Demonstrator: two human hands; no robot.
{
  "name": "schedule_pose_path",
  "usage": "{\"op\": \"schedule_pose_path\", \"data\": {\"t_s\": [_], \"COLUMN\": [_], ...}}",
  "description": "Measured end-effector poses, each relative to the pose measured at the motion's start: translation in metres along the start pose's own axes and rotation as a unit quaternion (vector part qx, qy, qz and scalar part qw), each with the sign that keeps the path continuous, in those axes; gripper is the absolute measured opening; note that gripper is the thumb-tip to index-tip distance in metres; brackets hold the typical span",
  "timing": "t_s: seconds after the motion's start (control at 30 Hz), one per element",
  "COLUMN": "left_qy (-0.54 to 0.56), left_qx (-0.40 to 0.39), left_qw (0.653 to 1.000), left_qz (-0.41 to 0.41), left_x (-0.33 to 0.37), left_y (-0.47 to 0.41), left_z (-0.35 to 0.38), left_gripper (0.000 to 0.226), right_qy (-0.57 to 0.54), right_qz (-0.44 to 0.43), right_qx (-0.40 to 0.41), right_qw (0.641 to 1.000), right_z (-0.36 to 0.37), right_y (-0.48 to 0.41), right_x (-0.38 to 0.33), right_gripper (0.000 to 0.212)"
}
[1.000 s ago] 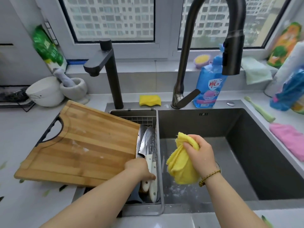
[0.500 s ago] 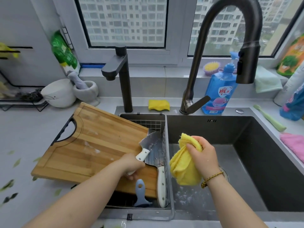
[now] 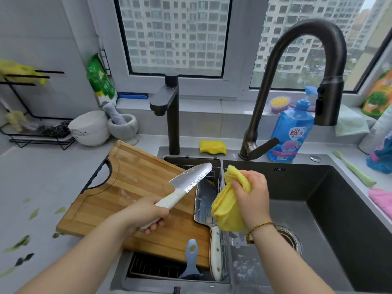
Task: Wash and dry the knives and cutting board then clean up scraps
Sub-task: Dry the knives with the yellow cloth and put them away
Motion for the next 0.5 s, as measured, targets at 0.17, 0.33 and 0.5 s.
{"op": "schedule_pose_path", "data": {"t_s": [0.17,0.33,0.5], "left_qy": [0.021,-0.004,0.012], "left_qx": [-0.017,-0.004,-0.001], "left_qw": [0.999,0.997,0.996], "left_qz": [0.046,0.072,0.084], "left_x": [0.017,0.021,0.017], "left_y": [0.021,0.029,0.033], "left_z": [0.004,0.002,-0.001], "left_gripper": [0.020,0.025,0.028], "right_qy": [0.037,0.149,0.268], "right_qz": [-0.140,-0.268,-0.237], "right_qx": [-0.077,-0.167,-0.152], "right_qw": [0.986,0.937,0.921], "right_z": [0.064,0.105,0.084], "right_y": [0.003,0.030,0.005], "right_x": [-0.044,-0.060,-0.048], "right_gripper": [0.027,0.030,0.029]}}
Point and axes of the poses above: each hand's wrist, its own y-axis away from the middle knuckle, its own z-axis out of the palm, x = y × z, the point moved 10 cm from there along -y, towards the middle knuckle, and after that the axes turned 14 degrees about -y, right-handed, at the moved point
